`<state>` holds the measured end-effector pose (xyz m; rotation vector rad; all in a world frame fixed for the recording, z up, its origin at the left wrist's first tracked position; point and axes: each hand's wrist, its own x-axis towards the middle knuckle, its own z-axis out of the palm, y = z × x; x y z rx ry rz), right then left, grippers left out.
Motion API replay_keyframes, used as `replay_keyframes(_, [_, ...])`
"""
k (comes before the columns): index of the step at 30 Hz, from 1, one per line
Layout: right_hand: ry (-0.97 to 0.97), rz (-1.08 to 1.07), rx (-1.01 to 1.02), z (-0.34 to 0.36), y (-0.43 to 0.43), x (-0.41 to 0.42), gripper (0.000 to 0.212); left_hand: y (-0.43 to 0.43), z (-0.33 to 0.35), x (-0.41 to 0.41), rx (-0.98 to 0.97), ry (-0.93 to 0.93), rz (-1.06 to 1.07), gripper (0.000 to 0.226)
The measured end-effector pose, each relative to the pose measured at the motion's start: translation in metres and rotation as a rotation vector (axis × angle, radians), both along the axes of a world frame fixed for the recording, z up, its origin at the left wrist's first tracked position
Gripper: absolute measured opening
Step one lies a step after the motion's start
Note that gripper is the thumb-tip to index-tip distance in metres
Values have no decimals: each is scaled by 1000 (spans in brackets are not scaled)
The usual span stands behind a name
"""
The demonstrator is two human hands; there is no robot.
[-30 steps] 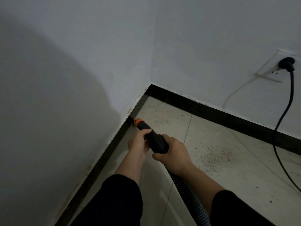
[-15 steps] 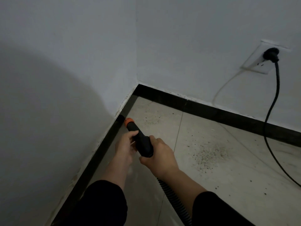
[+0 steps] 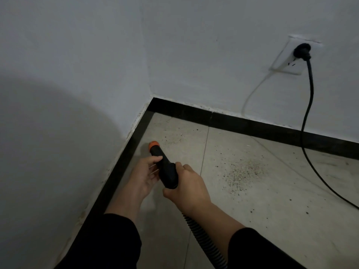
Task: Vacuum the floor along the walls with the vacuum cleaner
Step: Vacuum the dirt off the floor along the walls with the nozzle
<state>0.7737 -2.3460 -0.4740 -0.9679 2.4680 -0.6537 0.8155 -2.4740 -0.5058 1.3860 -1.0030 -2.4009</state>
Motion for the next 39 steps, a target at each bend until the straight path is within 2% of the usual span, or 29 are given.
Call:
replay_keyframes(11, [5, -41, -5, 6, 18, -3, 40, 16, 3, -10, -14, -30, -44, 35])
replay_keyframes(28, [16, -70, -8, 3, 18, -19, 41, 20, -7, -25, -21, -8, -40, 48])
replay_keyframes(39, [-1, -131, -8, -1, 31, -29, 44, 33, -16, -45, -16, 12, -59, 39])
